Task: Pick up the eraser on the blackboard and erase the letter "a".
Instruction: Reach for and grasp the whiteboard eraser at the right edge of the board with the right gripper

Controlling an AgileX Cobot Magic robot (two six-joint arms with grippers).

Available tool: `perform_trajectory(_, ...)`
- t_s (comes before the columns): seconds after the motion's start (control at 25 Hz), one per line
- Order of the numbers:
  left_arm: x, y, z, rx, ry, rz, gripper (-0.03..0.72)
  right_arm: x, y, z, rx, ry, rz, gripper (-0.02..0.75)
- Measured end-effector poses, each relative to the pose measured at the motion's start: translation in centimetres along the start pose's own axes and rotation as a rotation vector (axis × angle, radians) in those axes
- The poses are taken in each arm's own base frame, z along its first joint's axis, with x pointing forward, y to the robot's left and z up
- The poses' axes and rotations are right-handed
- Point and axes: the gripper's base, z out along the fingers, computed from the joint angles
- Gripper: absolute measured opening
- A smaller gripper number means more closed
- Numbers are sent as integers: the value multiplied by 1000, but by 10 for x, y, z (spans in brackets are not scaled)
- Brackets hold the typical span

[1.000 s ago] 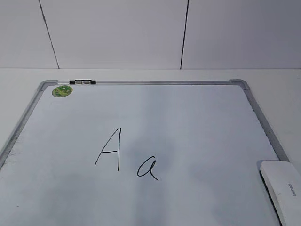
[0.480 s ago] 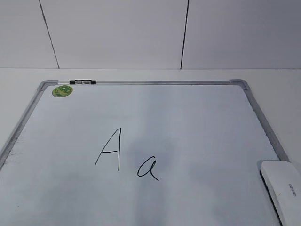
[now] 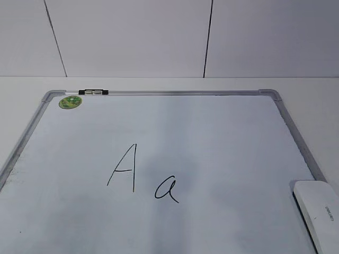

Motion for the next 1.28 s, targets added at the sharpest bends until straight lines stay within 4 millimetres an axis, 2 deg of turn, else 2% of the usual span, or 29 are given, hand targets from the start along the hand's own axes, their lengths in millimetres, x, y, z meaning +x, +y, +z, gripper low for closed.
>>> perform_trajectory(0.4, 0, 0, 0, 0, 0, 0, 245, -14, 9, 19, -85, 159, 34, 592)
perform_trajectory(0.88, 0, 0, 0, 0, 0, 0, 244, -50, 19, 34, -179, 287, 68, 592)
perform_trajectory(1.28, 0, 0, 0, 0, 0, 0, 244, -54, 29, 57, -268, 497, 73, 592)
